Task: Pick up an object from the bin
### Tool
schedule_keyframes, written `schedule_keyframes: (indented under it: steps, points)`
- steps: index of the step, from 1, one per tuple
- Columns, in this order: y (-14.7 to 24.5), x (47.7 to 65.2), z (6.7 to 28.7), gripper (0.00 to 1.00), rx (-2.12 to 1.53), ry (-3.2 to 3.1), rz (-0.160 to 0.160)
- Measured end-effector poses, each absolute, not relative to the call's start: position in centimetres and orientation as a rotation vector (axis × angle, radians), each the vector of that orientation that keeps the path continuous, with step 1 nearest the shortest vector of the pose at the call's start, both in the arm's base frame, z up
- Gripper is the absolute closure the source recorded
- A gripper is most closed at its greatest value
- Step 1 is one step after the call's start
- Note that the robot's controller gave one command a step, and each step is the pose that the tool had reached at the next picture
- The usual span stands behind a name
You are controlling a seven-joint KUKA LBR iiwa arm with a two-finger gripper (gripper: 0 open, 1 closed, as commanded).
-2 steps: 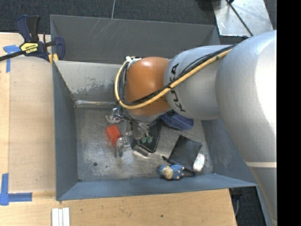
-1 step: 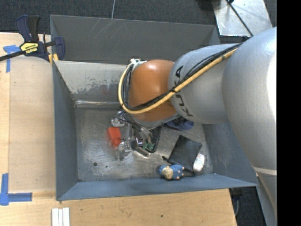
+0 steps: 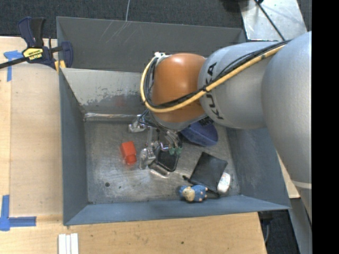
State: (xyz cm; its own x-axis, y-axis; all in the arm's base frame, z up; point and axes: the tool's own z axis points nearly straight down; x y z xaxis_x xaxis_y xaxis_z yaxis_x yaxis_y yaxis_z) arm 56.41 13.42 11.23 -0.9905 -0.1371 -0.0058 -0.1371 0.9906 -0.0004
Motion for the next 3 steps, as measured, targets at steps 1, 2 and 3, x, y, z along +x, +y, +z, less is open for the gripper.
schedule_keyframes:
  steps: [1,2,3]
  points:
    - [14.54,55.17,7.38,0.00,-0.015,3.136,0.002]
    - [13.90,54.27,7.47,0.00,0.135,3.124,0.010]
    - [13.82,54.45,7.67,1.00,0.140,3.119,0.010]
